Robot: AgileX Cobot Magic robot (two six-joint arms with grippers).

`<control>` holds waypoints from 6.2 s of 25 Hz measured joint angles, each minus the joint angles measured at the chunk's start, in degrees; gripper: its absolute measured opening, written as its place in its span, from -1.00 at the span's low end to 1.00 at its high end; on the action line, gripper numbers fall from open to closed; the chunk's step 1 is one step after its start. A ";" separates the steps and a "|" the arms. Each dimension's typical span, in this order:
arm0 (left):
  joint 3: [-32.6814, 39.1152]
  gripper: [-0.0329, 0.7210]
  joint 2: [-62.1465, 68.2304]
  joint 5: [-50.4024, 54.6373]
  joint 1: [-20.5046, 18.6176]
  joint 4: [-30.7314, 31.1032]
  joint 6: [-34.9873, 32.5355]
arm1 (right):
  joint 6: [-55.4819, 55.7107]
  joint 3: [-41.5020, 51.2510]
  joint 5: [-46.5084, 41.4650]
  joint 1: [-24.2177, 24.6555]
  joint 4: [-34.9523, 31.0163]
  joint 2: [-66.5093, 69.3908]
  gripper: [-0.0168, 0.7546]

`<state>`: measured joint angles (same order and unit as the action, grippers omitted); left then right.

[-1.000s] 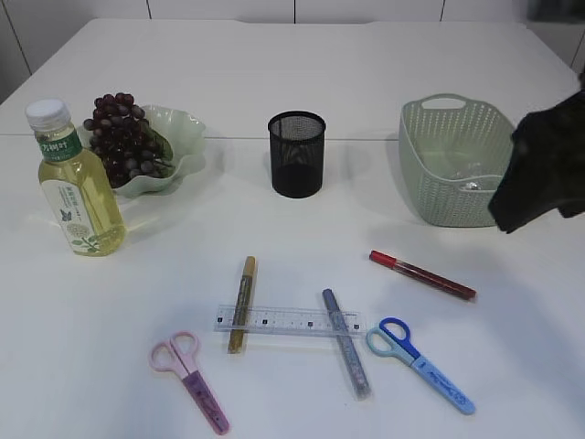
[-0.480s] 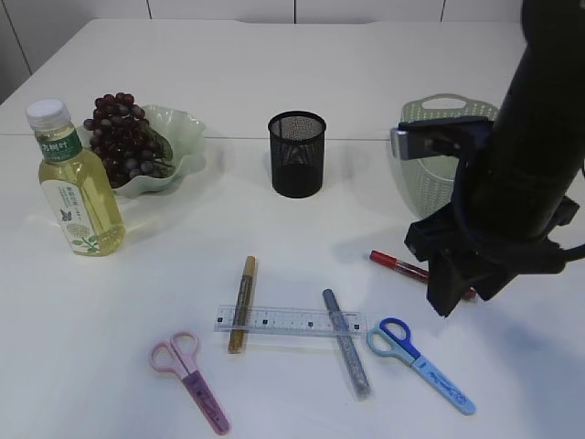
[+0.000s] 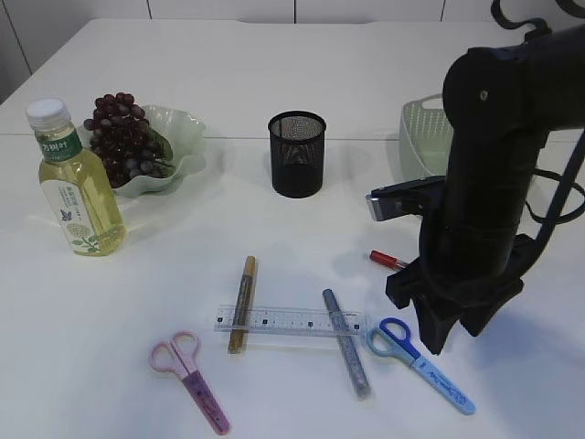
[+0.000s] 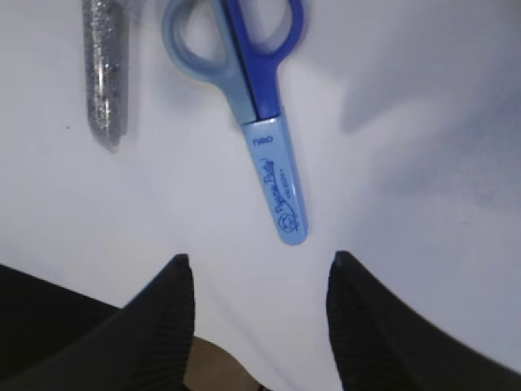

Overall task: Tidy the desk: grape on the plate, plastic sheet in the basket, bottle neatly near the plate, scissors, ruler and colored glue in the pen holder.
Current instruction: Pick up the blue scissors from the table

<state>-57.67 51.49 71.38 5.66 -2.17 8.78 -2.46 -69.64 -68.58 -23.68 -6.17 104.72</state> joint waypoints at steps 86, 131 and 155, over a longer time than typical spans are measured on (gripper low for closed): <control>0.00 0.24 0.00 0.13 0.00 2.73 0.09 | -0.69 7.07 21.31 -5.03 5.76 7.18 0.09; 0.00 0.24 0.00 0.13 0.00 2.86 0.09 | -0.45 6.97 13.91 -5.03 5.18 7.90 -0.41; 0.00 0.24 0.00 0.13 0.00 3.64 0.09 | 3.11 6.97 13.37 -4.77 5.41 0.40 -0.41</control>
<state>-57.67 51.49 71.51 5.66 1.47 8.87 0.65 -62.68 -55.21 -28.45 -0.76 105.13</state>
